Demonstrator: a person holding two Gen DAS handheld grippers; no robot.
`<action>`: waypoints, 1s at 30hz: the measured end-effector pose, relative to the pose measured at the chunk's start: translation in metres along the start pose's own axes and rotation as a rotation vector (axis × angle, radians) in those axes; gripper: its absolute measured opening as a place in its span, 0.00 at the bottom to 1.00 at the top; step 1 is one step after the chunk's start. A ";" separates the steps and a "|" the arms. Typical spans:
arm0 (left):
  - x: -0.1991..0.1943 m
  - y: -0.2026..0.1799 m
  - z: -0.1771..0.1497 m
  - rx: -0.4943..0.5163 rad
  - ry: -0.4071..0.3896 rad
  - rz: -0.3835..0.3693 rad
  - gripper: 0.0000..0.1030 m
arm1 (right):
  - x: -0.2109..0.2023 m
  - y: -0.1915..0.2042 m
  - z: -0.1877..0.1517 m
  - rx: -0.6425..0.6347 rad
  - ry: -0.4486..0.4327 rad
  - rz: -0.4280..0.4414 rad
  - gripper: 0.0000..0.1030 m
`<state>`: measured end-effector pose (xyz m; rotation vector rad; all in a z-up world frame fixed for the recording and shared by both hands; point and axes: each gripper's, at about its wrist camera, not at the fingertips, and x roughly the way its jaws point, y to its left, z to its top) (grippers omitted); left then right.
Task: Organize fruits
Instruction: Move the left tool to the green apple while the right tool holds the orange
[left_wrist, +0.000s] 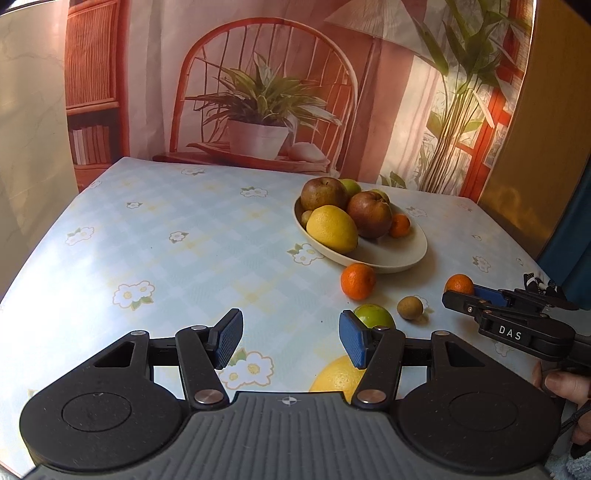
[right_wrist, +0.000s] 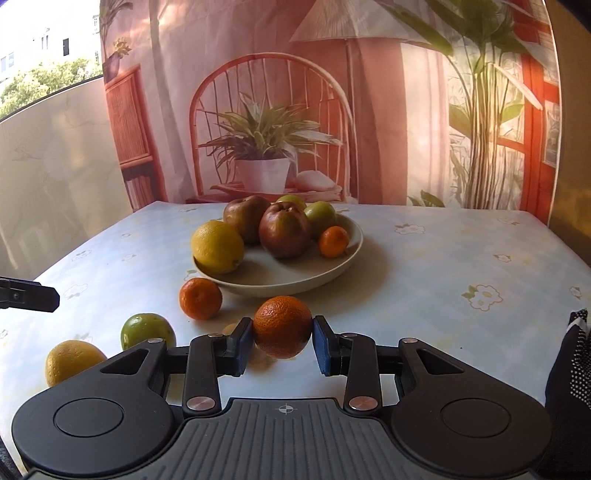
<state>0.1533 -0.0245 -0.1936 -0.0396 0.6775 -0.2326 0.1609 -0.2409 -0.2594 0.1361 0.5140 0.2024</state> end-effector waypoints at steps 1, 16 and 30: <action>0.002 -0.003 0.003 0.017 0.003 -0.012 0.58 | 0.002 -0.003 0.001 -0.001 -0.001 -0.002 0.31; 0.061 -0.040 0.016 0.181 0.142 -0.185 0.59 | 0.010 -0.018 -0.007 0.054 -0.002 0.007 0.31; 0.098 -0.045 0.014 0.185 0.247 -0.206 0.58 | 0.008 -0.024 -0.011 0.086 -0.006 0.033 0.31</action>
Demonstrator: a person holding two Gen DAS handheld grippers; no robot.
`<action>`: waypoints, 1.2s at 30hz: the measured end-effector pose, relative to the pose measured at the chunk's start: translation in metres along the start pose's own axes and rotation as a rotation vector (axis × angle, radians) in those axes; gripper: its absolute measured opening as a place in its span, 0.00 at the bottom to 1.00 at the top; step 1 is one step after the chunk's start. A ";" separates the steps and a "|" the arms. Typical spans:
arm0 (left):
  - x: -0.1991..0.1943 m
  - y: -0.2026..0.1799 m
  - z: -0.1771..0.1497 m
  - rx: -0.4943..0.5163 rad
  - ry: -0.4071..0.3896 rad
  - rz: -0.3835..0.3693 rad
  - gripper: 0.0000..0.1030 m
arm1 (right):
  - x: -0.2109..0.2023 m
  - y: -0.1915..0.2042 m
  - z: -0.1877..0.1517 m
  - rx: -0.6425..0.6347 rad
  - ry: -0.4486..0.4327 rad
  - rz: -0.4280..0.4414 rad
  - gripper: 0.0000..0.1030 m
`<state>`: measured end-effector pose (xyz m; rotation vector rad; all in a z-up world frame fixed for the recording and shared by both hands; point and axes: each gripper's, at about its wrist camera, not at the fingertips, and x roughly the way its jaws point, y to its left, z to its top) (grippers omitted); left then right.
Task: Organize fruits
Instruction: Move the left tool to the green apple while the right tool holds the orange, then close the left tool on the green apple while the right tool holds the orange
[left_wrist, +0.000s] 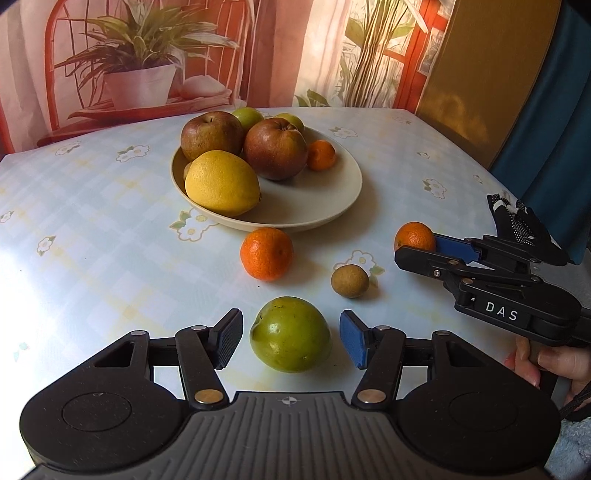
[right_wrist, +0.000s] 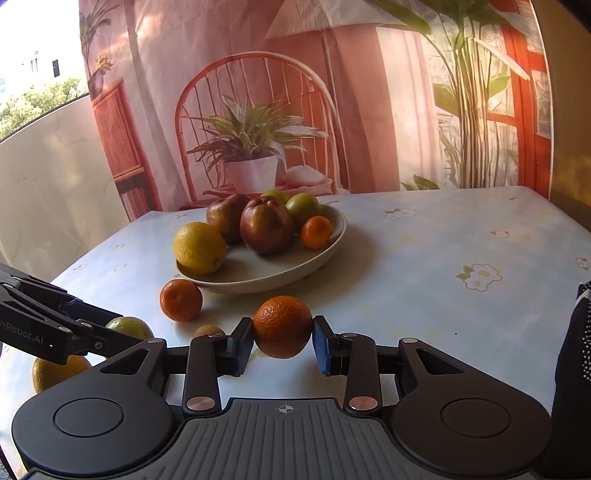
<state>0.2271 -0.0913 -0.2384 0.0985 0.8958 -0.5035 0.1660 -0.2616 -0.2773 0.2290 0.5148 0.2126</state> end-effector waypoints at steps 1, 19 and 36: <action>0.002 0.000 0.000 0.001 0.004 0.002 0.58 | 0.000 -0.001 0.000 0.005 -0.001 0.000 0.31; 0.009 -0.007 -0.006 0.023 0.005 0.056 0.50 | 0.000 -0.003 -0.002 0.017 0.002 0.009 0.31; -0.011 -0.004 0.005 0.042 -0.048 0.067 0.42 | 0.000 0.001 -0.001 0.002 0.018 0.006 0.31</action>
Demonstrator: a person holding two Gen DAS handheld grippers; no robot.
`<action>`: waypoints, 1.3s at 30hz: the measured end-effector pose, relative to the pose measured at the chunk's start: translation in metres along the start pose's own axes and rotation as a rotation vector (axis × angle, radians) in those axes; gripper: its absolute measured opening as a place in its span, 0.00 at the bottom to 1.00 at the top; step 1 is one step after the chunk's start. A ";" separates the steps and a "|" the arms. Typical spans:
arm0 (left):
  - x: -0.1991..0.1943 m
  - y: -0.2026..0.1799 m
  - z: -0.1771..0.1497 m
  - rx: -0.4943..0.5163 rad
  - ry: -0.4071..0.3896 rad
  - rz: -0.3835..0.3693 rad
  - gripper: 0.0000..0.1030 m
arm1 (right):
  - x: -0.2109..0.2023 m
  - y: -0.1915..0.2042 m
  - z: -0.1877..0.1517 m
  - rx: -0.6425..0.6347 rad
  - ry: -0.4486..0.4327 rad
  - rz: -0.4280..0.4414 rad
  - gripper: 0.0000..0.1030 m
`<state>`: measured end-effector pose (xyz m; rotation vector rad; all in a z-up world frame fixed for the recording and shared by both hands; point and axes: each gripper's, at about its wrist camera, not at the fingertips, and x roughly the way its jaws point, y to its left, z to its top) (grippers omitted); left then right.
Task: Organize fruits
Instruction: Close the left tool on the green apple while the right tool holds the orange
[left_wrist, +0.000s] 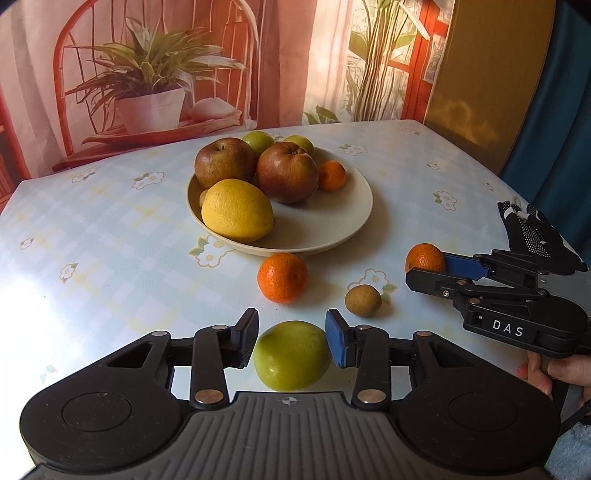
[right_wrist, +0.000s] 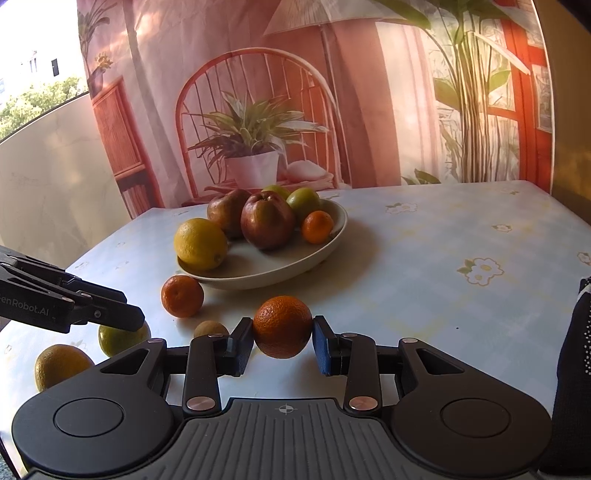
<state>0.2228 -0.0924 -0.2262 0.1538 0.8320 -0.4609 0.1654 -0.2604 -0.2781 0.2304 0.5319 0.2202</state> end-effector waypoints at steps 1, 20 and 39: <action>0.000 0.001 0.000 -0.006 0.004 -0.003 0.43 | 0.000 0.000 0.000 -0.002 0.001 0.000 0.31; 0.013 0.003 -0.008 0.020 0.127 -0.088 0.59 | 0.000 0.000 -0.001 -0.005 0.001 0.001 0.31; 0.004 0.005 -0.001 0.013 0.040 -0.037 0.48 | -0.002 -0.001 0.004 0.007 -0.002 0.016 0.31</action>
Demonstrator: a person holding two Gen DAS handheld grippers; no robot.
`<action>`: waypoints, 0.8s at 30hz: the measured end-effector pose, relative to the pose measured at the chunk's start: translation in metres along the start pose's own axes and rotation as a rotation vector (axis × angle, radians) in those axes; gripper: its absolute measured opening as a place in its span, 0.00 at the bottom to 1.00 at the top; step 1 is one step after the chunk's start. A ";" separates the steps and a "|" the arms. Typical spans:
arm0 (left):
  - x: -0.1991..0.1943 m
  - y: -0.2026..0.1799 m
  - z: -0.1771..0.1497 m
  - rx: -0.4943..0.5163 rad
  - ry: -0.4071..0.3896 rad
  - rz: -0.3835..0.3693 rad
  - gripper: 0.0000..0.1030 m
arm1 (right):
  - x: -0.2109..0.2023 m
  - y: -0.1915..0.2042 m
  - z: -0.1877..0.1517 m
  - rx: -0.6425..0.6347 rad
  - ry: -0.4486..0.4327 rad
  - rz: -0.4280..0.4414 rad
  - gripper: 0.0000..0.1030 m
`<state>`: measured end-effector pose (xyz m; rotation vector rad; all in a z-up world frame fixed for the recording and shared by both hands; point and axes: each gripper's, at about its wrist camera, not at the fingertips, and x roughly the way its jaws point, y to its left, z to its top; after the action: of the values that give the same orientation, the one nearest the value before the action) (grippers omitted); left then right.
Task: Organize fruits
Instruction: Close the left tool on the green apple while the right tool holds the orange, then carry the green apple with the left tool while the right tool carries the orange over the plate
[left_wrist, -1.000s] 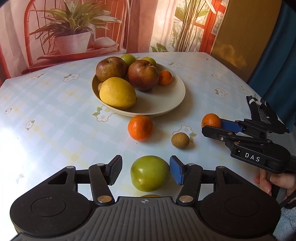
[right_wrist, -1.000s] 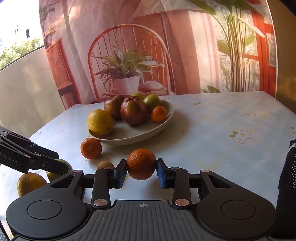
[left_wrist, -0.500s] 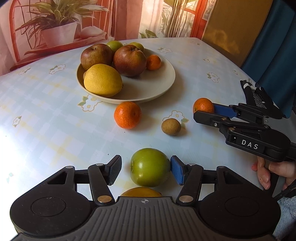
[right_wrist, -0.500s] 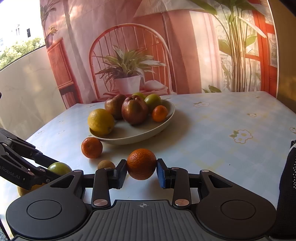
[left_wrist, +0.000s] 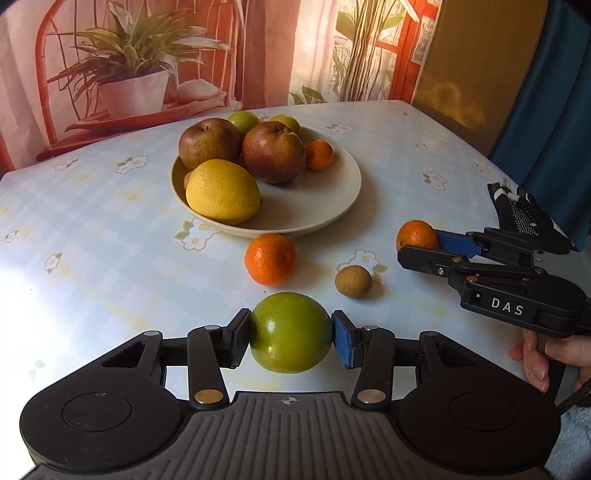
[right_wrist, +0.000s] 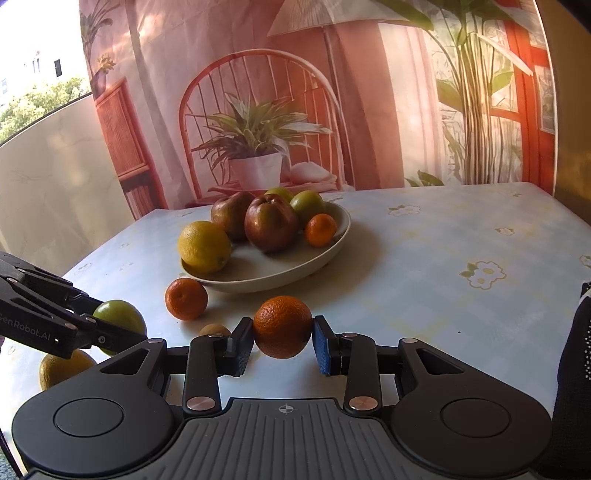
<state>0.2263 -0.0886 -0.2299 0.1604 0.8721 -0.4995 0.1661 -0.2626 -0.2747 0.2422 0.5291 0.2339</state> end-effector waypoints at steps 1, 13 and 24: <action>-0.004 0.002 0.003 -0.005 -0.015 0.007 0.48 | 0.000 -0.001 0.002 0.008 0.000 0.003 0.31; -0.026 0.025 0.067 -0.054 -0.153 0.066 0.48 | 0.013 0.001 0.046 -0.024 -0.032 0.035 0.31; 0.025 0.030 0.110 -0.049 -0.125 0.118 0.48 | 0.073 -0.001 0.072 -0.087 0.030 0.029 0.31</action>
<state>0.3311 -0.1077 -0.1808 0.1340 0.7474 -0.3738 0.2650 -0.2554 -0.2493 0.1617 0.5443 0.2887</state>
